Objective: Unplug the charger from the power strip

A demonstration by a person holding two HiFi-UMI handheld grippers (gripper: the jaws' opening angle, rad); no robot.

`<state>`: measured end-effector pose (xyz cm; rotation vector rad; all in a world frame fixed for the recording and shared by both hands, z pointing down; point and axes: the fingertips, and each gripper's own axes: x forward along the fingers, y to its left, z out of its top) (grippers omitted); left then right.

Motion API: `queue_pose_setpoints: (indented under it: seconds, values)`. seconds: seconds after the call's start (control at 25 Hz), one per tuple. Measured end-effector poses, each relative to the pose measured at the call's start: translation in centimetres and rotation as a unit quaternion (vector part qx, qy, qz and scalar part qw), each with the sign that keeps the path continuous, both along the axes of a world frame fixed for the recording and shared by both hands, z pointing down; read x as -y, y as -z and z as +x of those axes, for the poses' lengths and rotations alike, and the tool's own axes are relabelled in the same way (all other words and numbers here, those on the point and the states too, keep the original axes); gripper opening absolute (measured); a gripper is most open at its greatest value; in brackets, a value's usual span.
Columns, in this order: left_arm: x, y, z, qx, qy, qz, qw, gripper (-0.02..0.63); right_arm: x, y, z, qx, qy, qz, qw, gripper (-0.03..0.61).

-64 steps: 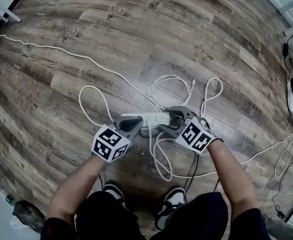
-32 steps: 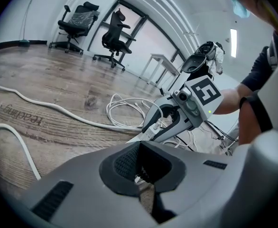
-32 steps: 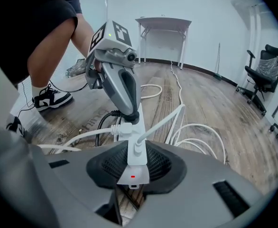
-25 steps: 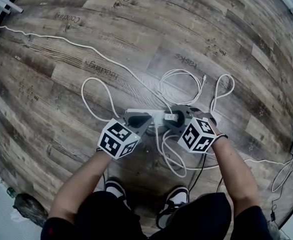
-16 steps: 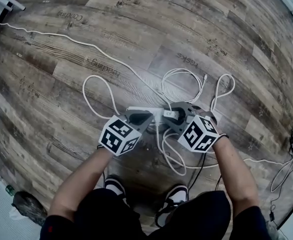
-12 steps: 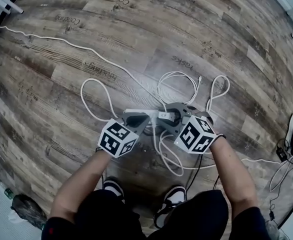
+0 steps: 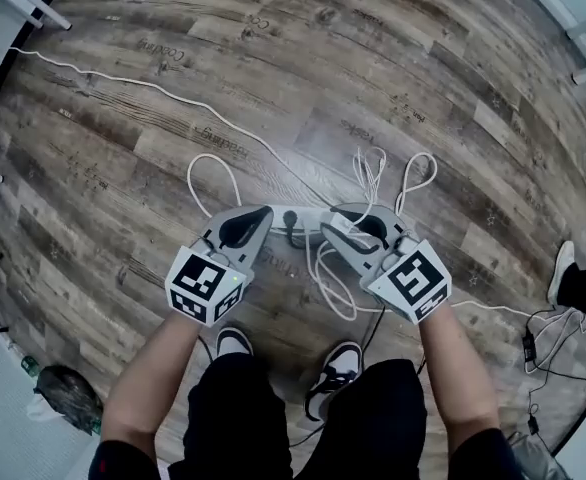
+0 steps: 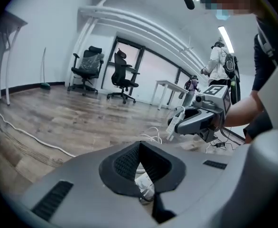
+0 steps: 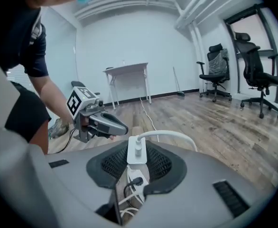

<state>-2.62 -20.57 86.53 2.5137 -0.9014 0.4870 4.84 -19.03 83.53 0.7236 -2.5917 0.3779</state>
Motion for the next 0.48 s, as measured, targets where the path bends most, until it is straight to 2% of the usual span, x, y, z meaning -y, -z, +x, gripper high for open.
queue_pose_setpoints:
  seconds: [0.2, 0.48]
  values:
    - [-0.1, 9.6, -2.6, -0.016, 0.059, 0.014, 0.998, 0.02, -0.6, 10.4, 0.4, 0.058, -0.05, 0.007, 0.997, 0.106]
    - [-1.8, 23.8, -4.6, -0.031, 0.106, 0.03, 0.9934, 0.02, -2.7, 25.0, 0.6, 0.074, -0.103, 0.032, 0.991, 0.106]
